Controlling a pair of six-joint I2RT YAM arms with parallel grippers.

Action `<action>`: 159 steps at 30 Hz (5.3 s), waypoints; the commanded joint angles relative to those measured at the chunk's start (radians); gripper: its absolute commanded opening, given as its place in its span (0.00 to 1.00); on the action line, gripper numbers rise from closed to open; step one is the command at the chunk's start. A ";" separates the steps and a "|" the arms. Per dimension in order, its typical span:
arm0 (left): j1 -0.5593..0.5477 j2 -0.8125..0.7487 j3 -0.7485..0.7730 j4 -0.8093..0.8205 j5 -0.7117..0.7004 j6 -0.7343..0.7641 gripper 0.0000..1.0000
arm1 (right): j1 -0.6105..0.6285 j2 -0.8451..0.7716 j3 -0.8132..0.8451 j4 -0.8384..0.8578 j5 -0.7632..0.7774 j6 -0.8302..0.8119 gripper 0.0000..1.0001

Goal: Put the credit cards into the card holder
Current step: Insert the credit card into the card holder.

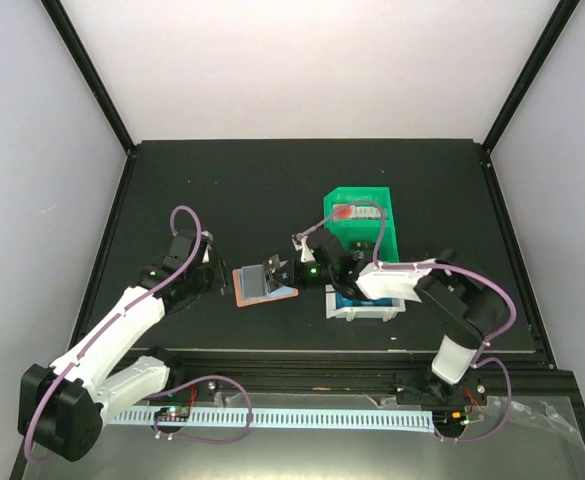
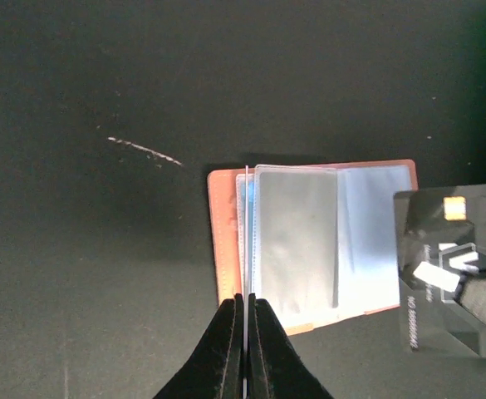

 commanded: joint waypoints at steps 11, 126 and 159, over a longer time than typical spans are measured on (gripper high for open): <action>0.027 0.115 -0.027 -0.011 0.033 0.048 0.02 | 0.018 0.181 0.031 0.221 0.027 0.122 0.01; 0.032 0.264 -0.009 -0.012 0.093 0.073 0.01 | 0.039 0.373 0.100 0.229 -0.056 0.126 0.07; 0.032 0.296 -0.008 -0.008 0.117 0.077 0.02 | 0.068 0.384 0.156 0.193 -0.068 0.060 0.20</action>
